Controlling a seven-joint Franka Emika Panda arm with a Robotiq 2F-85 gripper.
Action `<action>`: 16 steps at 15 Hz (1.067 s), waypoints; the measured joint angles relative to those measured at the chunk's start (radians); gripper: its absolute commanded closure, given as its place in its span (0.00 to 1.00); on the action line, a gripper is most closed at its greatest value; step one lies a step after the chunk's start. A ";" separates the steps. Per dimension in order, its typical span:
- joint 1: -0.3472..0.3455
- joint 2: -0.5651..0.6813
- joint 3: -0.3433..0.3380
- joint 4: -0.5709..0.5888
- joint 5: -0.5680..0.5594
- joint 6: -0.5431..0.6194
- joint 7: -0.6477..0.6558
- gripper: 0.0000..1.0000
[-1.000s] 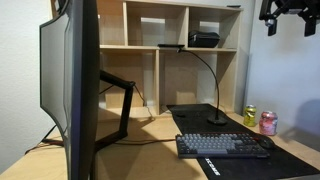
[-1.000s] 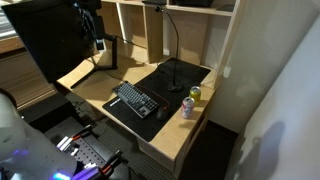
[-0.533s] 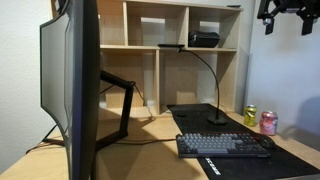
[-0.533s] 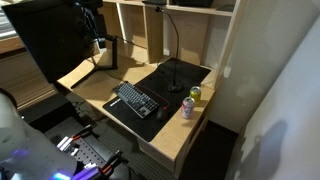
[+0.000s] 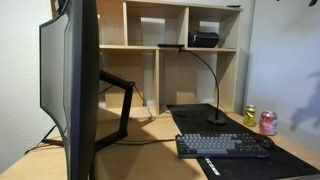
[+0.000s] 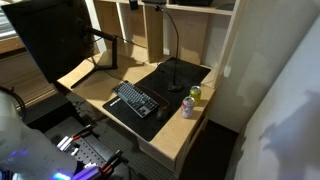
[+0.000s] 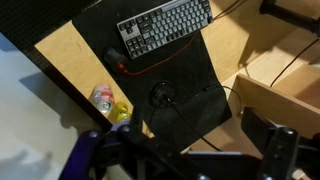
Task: Turn the desk lamp on
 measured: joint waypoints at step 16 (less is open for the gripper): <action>0.042 0.373 0.215 -0.176 0.160 0.203 0.336 0.00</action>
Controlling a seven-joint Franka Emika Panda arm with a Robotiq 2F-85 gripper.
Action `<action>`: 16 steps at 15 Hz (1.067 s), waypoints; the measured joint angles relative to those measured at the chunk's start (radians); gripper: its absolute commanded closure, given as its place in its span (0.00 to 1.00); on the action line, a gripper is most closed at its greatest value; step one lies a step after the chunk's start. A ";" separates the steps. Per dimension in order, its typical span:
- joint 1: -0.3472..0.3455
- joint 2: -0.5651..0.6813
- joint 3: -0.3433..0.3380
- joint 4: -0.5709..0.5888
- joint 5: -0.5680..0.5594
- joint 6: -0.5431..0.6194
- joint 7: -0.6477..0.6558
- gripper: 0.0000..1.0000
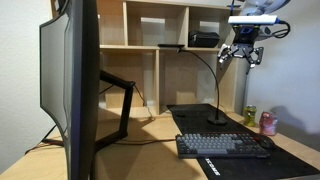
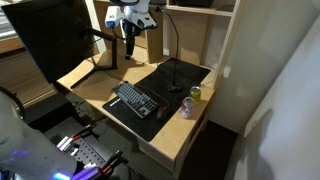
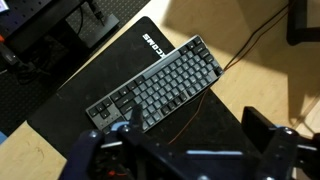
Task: Turn the desk lamp on
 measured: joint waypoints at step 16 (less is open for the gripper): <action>0.113 0.515 0.064 0.069 0.486 0.532 0.151 0.00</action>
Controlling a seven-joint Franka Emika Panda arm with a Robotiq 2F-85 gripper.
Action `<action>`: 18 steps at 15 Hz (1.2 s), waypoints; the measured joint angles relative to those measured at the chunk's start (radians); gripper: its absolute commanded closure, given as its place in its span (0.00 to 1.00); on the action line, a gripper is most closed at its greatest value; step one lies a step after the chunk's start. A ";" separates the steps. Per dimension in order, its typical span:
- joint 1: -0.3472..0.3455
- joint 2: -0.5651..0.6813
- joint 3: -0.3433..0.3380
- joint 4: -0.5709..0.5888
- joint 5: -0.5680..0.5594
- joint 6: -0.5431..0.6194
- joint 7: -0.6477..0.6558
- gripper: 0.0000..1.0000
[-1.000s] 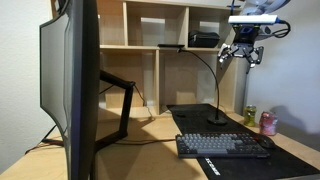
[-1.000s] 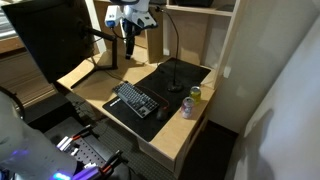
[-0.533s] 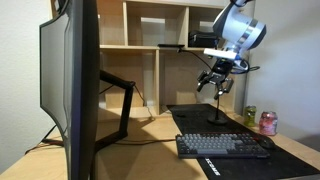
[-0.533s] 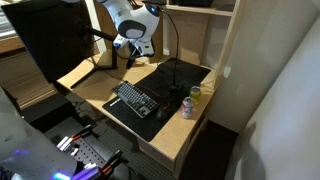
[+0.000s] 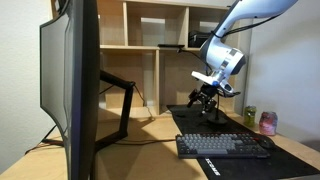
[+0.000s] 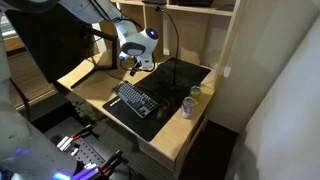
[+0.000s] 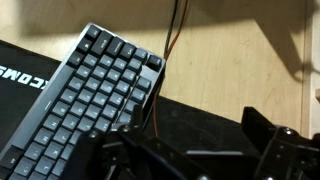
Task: Turn the desk lamp on
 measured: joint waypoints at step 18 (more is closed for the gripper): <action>0.054 0.146 0.031 0.171 0.467 0.461 0.025 0.00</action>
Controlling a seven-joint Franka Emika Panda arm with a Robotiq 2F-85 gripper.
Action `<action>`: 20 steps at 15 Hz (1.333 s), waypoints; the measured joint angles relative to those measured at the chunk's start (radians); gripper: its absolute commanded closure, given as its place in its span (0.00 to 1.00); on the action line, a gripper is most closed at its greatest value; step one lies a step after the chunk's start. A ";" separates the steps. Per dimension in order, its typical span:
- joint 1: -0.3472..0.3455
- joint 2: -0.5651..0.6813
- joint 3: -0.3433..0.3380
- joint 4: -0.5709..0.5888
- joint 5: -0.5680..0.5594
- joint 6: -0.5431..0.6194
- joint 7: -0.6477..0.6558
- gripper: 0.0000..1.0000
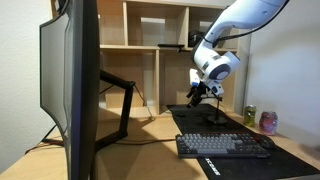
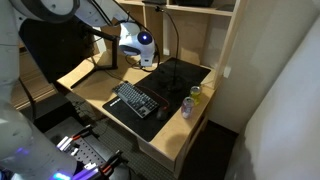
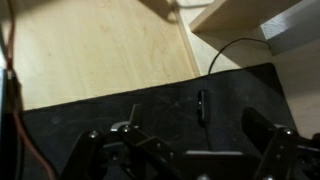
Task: Turn the desk lamp on
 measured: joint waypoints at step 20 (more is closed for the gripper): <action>0.021 0.448 -0.053 0.444 -0.271 -0.046 0.379 0.00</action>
